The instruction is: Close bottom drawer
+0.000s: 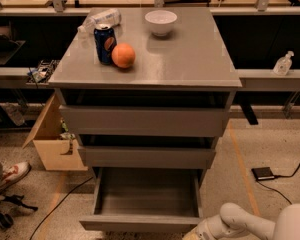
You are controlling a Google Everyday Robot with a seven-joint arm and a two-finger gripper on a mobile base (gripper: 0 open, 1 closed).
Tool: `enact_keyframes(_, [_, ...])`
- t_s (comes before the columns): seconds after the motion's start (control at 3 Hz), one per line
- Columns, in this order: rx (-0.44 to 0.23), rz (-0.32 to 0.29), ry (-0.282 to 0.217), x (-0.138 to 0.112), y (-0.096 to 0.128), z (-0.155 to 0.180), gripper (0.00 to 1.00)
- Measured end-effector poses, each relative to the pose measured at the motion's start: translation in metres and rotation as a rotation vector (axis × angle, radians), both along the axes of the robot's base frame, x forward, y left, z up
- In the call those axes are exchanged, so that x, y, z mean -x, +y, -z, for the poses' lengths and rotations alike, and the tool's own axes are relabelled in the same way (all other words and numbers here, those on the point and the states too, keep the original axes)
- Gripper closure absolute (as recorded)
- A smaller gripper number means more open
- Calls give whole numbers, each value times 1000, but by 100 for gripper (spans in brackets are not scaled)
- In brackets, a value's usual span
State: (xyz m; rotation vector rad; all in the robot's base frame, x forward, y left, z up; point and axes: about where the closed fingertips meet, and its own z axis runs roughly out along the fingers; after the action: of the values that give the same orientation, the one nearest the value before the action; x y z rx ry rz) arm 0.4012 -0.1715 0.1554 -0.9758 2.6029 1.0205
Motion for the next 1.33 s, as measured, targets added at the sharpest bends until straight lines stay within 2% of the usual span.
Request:
enact_keyframes(0.33, [-51,-11,-53,-20,12,4,100])
enact_keyframes(0.67, [-81,-21,-144,-49,28,5,100])
enact_keyframes(1.33, [-66,-17,-350,-102,61,-7,100])
